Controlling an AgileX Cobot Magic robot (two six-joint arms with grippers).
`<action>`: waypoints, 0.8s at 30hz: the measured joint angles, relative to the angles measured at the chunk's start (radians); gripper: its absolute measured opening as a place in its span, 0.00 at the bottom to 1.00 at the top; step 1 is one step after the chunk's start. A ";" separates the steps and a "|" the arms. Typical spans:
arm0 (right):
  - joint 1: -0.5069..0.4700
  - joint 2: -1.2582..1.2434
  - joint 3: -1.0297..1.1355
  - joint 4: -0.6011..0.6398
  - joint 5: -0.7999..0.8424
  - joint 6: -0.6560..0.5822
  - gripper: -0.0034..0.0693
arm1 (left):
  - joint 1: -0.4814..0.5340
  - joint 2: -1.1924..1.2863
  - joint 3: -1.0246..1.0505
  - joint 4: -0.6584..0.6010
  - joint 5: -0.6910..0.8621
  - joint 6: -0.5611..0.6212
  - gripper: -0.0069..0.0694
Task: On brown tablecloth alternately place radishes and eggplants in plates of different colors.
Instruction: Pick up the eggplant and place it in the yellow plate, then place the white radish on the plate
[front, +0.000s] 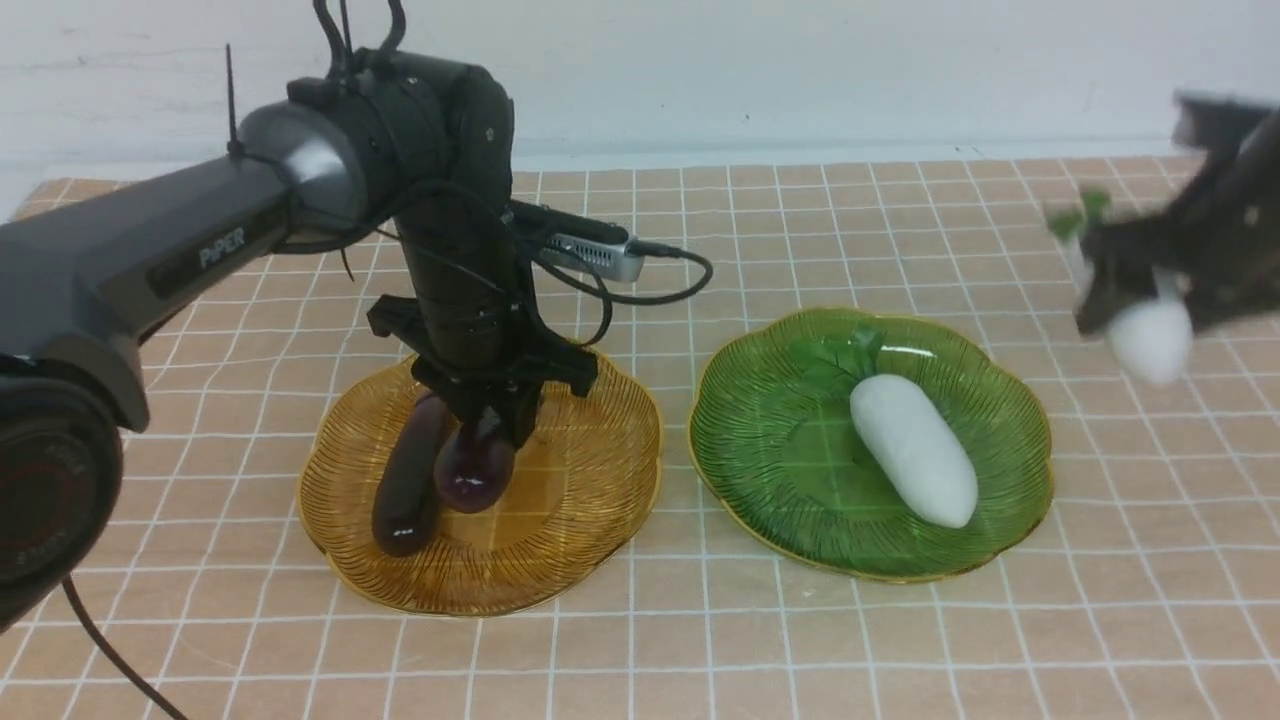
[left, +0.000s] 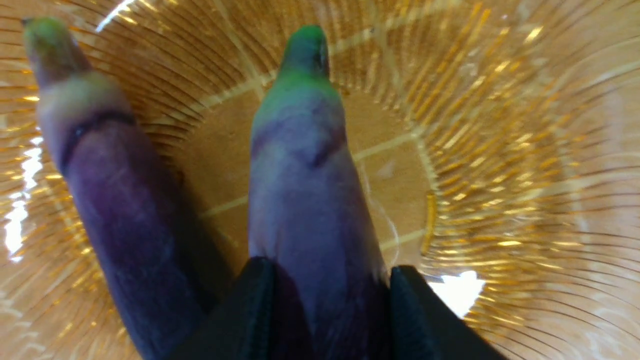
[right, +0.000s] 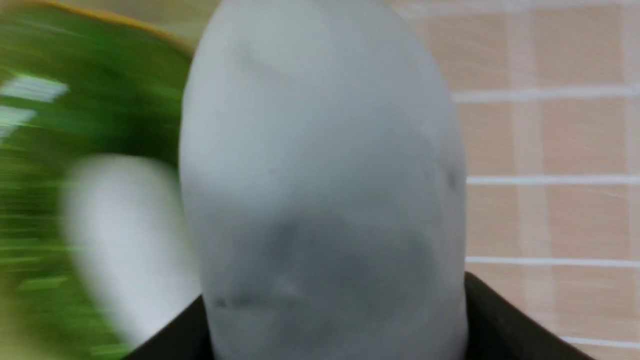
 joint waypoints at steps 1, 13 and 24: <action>0.002 -0.008 -0.002 0.011 0.000 -0.001 0.68 | 0.000 0.002 0.000 0.000 -0.002 0.000 0.39; 0.247 0.041 -0.008 0.202 -0.030 -0.109 0.68 | 0.000 0.024 0.000 0.008 -0.004 -0.004 0.73; 0.330 0.130 -0.008 0.188 -0.110 -0.119 0.72 | 0.000 -0.057 0.008 0.012 -0.005 -0.035 0.59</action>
